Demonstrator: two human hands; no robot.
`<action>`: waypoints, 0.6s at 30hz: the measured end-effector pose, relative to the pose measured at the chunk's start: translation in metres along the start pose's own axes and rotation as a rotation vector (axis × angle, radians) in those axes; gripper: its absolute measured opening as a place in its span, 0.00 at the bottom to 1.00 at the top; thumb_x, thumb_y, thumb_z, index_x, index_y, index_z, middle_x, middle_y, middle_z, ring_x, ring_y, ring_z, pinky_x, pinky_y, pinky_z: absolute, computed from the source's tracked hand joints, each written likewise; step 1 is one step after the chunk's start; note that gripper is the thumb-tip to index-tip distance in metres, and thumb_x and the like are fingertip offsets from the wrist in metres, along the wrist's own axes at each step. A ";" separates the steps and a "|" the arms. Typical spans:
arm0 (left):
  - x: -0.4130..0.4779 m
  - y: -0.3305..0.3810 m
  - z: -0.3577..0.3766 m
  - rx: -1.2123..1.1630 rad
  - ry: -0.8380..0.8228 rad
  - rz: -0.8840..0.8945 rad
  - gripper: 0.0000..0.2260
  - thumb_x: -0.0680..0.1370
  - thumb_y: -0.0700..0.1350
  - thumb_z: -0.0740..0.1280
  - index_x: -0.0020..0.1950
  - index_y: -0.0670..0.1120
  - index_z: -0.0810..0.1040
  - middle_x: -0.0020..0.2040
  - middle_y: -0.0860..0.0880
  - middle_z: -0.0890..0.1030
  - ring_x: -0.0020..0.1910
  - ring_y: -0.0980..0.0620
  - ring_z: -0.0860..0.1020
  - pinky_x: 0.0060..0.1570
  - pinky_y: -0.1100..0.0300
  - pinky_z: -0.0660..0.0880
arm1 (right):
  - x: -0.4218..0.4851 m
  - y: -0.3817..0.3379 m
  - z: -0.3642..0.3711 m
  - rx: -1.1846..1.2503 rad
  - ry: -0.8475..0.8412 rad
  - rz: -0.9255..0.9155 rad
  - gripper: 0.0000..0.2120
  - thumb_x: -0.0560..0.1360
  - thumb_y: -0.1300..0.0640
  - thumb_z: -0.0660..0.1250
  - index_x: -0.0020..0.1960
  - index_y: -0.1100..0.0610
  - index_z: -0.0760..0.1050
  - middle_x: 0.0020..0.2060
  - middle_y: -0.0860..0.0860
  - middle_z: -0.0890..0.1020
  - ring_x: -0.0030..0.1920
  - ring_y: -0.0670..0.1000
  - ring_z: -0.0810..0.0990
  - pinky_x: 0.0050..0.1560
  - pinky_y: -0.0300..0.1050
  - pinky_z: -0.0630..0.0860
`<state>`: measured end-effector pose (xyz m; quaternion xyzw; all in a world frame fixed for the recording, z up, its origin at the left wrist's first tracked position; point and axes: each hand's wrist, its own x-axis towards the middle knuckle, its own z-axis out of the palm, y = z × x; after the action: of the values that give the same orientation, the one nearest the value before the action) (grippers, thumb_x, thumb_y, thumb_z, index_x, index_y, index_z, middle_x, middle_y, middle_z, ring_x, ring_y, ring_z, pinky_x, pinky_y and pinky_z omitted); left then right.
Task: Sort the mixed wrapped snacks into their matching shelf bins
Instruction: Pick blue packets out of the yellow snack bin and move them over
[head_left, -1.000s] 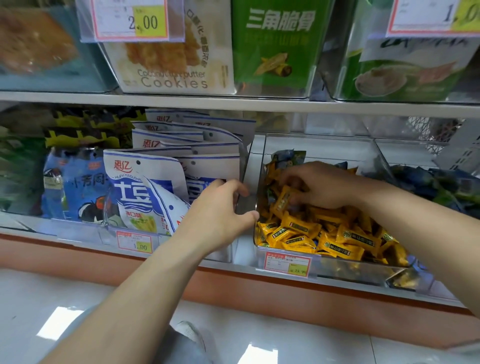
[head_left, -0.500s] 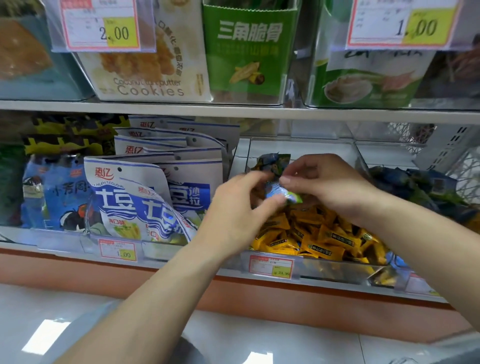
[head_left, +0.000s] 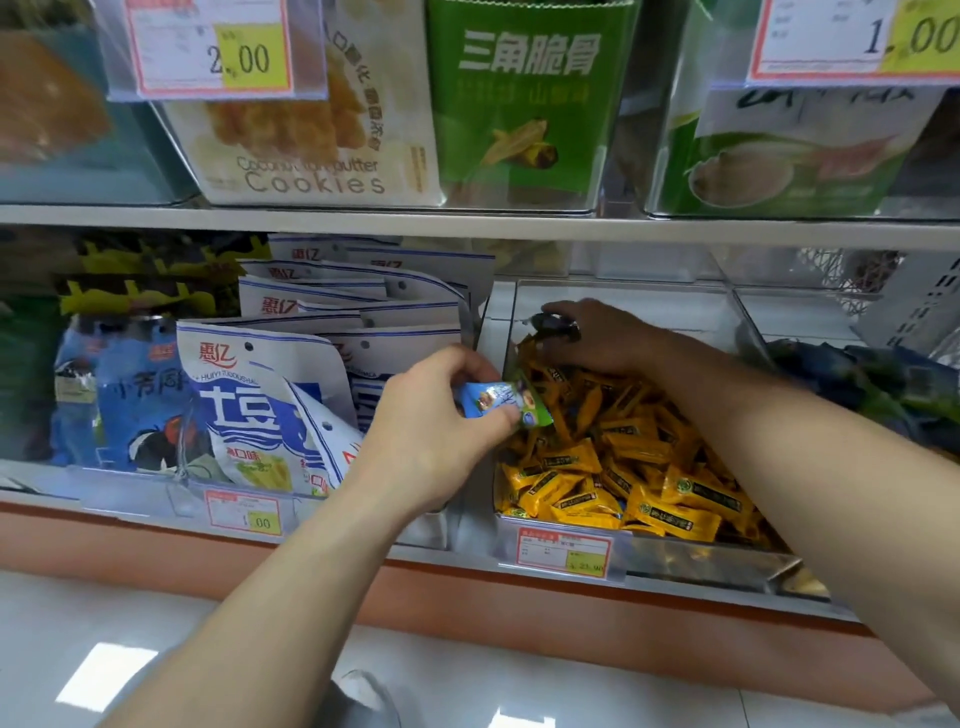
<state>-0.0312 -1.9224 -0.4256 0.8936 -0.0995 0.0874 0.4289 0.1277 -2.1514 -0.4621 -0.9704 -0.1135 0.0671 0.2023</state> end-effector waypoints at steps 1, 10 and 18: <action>0.000 -0.001 0.000 -0.009 -0.001 0.002 0.11 0.71 0.51 0.77 0.48 0.56 0.77 0.43 0.59 0.79 0.44 0.65 0.78 0.38 0.69 0.75 | 0.004 0.000 0.002 0.009 -0.027 0.003 0.37 0.74 0.38 0.69 0.77 0.46 0.59 0.73 0.56 0.67 0.69 0.58 0.69 0.63 0.48 0.68; 0.005 -0.003 0.001 -0.065 -0.007 -0.005 0.11 0.70 0.51 0.77 0.48 0.57 0.77 0.44 0.60 0.80 0.45 0.67 0.77 0.39 0.71 0.76 | 0.002 0.000 -0.001 0.008 -0.047 -0.100 0.27 0.75 0.43 0.69 0.72 0.46 0.69 0.68 0.51 0.75 0.64 0.54 0.73 0.57 0.44 0.68; 0.006 -0.001 0.002 -0.053 0.012 -0.022 0.11 0.70 0.51 0.77 0.45 0.59 0.76 0.43 0.61 0.80 0.44 0.67 0.78 0.41 0.68 0.77 | -0.034 0.007 -0.026 0.209 0.268 -0.183 0.30 0.72 0.44 0.73 0.72 0.46 0.69 0.67 0.50 0.76 0.62 0.46 0.73 0.57 0.40 0.65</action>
<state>-0.0250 -1.9238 -0.4259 0.8825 -0.0892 0.0855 0.4537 0.1011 -2.1755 -0.4382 -0.9300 -0.1658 -0.0702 0.3204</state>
